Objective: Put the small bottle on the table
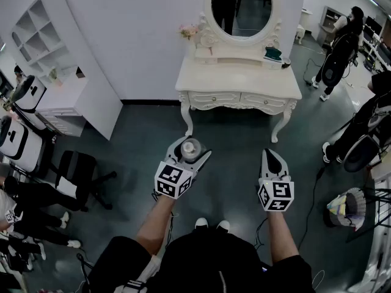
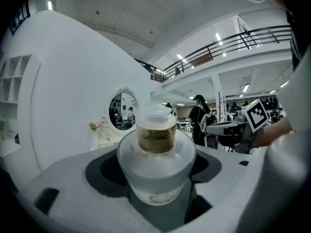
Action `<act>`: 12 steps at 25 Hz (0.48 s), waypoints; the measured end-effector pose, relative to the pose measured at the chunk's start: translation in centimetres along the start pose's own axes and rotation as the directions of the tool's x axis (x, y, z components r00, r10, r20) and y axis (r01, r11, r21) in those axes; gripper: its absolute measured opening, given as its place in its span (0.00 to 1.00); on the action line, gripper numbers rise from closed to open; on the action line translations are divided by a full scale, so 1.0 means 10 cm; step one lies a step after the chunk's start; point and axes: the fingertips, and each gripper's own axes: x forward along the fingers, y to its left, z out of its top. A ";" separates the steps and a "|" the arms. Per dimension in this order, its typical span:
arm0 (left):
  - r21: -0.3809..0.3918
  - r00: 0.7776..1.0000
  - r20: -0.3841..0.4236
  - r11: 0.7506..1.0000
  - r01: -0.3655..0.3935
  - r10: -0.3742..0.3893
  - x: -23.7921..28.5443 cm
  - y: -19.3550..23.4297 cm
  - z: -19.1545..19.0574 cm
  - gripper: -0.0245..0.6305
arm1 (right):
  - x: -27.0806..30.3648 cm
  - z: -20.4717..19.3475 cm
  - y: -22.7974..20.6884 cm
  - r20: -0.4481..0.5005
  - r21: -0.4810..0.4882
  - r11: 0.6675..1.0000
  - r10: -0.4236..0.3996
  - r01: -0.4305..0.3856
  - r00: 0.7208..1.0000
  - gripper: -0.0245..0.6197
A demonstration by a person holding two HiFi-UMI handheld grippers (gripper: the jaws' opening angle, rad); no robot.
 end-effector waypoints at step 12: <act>-0.005 1.000 -0.003 1.000 0.009 -0.009 0.01 -0.12 -0.04 0.55 | -0.10 -0.04 -0.03 0.019 0.022 1.000 0.017 -0.017 1.000 0.04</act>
